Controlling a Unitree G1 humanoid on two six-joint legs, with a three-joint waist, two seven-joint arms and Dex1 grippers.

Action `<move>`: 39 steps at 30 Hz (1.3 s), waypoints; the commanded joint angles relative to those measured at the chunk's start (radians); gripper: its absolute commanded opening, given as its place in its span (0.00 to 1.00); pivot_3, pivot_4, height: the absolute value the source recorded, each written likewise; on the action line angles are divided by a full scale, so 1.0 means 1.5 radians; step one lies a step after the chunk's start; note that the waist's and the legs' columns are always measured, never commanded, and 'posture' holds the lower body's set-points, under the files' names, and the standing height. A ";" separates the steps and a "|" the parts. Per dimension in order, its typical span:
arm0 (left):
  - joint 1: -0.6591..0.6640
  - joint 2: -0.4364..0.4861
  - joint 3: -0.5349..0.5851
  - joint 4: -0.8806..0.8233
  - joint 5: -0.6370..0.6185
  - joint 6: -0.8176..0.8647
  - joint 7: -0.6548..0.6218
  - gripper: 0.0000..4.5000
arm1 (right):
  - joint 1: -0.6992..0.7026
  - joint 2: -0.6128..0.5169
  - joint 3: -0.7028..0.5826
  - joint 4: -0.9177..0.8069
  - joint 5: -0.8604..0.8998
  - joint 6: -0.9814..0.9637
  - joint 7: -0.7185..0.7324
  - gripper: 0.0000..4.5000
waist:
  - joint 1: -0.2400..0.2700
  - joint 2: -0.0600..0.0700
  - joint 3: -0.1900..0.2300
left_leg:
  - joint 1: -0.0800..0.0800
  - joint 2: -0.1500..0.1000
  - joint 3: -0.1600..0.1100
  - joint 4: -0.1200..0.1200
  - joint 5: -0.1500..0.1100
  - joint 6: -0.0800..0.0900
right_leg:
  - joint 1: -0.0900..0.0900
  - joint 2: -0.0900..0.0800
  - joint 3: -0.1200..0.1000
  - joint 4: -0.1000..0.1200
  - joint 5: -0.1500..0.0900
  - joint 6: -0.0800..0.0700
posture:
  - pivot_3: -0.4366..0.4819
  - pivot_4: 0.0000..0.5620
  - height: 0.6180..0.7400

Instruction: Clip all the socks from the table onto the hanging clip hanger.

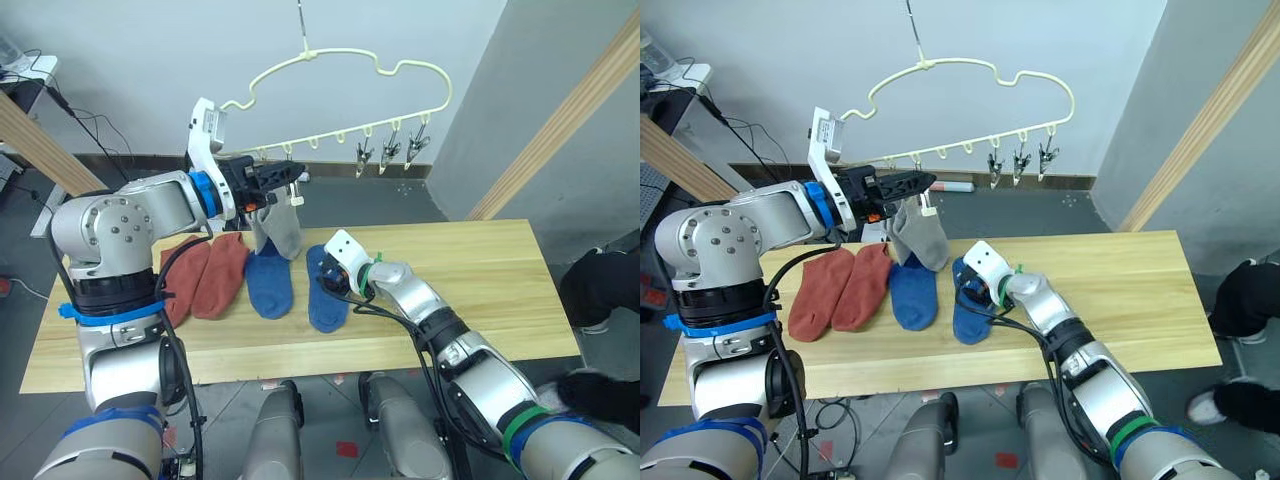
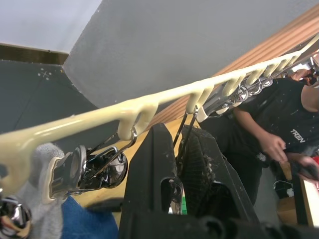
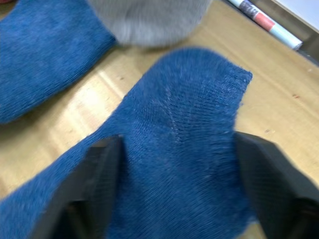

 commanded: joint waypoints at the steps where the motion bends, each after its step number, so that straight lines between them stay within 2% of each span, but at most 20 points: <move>1: 0.013 0.007 -0.009 -0.011 -0.005 0.018 0.002 0.03 | 0.042 -0.021 0.014 -0.079 -0.014 0.000 0.029 0.43 | 0.000 0.000 0.000 | 0.000 0.000 0.000 0.000 0.000 0.000 | 0.000 0.000 0.000 0.000 0.000 0.000 | 0.38 0.61 1.00; 5: -0.003 -0.002 -0.008 0.023 -0.002 0.025 0.012 0.03 | 0.085 -0.058 0.031 -0.184 -0.029 -0.044 0.054 0.15 | 0.000 0.000 0.000 | 0.000 0.000 0.000 0.000 0.000 0.000 | 0.000 0.000 0.000 0.000 0.000 0.000 | 0.38 0.62 1.00; 6: -0.006 -0.004 -0.006 0.030 -0.003 0.026 0.014 0.03 | 0.093 -0.062 0.030 -0.205 -0.028 -0.048 0.059 0.05 | 0.000 0.000 0.000 | 0.000 0.000 0.000 0.000 0.000 0.000 | 0.000 0.000 0.000 0.000 0.000 0.000 | 0.38 0.62 1.00; 7: -0.012 -0.009 0.001 0.039 -0.007 0.034 0.021 0.03 | 0.100 -0.064 0.025 -0.228 -0.022 -0.043 0.062 0.01 | -0.001 0.000 0.000 | 0.000 0.000 0.000 0.000 0.000 0.000 | 0.000 0.000 0.000 0.000 0.000 0.000 | 0.38 0.62 1.00; 9: -0.018 -0.014 0.010 0.050 -0.011 0.044 0.029 0.03 | 0.107 -0.066 0.020 -0.253 -0.017 -0.036 0.065 0.01 | -0.002 0.000 0.000 | 0.000 0.000 0.000 0.000 0.000 0.000 | 0.000 0.000 0.000 0.000 0.000 0.000 | 0.38 0.62 1.00; 15: -0.077 -0.053 0.110 0.146 -0.051 0.140 0.082 0.03 | 0.121 -0.059 -0.076 -0.480 0.117 0.089 0.095 0.01 | 0.000 0.000 0.000 | 0.000 0.000 0.000 0.000 0.000 0.000 | 0.000 0.001 0.000 0.001 0.000 0.000 | 0.37 0.63 1.00; 20: -0.120 -0.073 0.186 0.206 -0.061 0.196 0.120 0.03 | 0.111 -0.081 -0.070 -0.551 0.122 0.124 0.094 0.01 | 0.000 0.000 0.000 | 0.000 0.000 0.000 0.000 0.000 0.000 | 0.000 0.000 0.000 0.000 0.000 0.000 | 0.36 0.63 1.00; 22: -0.132 -0.072 0.195 0.222 -0.054 0.195 0.128 0.03 | 0.111 -0.089 -0.068 -0.579 0.124 0.138 0.094 0.01 | 0.000 0.000 0.000 | 0.000 0.000 0.000 0.000 0.000 0.000 | 0.000 0.000 0.000 0.000 0.000 0.000 | 0.36 0.63 1.00; 39: -0.126 -0.073 0.178 0.216 -0.053 0.193 0.116 0.03 | 0.080 -0.089 -0.073 -0.576 0.140 0.169 0.069 0.01 | -0.001 0.000 0.000 | 0.000 0.000 0.000 0.000 0.001 -0.002 | -0.001 0.000 0.000 0.000 0.000 0.000 | 0.35 0.62 1.00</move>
